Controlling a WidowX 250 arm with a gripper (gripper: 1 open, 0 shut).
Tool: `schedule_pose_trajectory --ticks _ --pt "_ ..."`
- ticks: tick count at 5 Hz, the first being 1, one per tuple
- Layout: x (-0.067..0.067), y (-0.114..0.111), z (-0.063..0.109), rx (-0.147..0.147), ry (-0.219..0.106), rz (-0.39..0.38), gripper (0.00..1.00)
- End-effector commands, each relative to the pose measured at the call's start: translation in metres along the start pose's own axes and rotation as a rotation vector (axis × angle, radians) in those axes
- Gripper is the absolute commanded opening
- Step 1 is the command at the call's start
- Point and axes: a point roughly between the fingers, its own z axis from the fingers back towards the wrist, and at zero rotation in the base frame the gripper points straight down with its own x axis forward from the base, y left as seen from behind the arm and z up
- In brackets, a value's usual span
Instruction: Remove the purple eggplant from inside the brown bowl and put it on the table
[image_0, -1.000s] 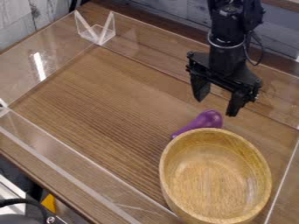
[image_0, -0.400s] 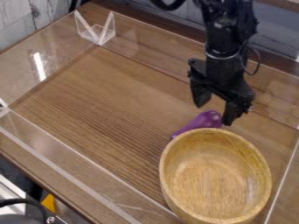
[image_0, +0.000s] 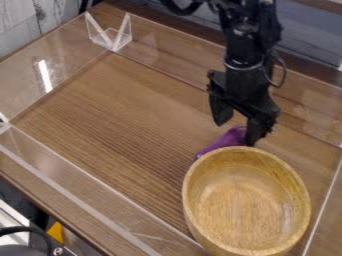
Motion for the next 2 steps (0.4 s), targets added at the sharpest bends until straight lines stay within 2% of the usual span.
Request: schedule_pose_trajectory --ticks 1,2 --pt "0.018 0.013 0.041 0.013 -0.102 -0.01 1.0" --pt "0.012 -0.003 0.051 -0.004 -0.114 -0.015 1.0"
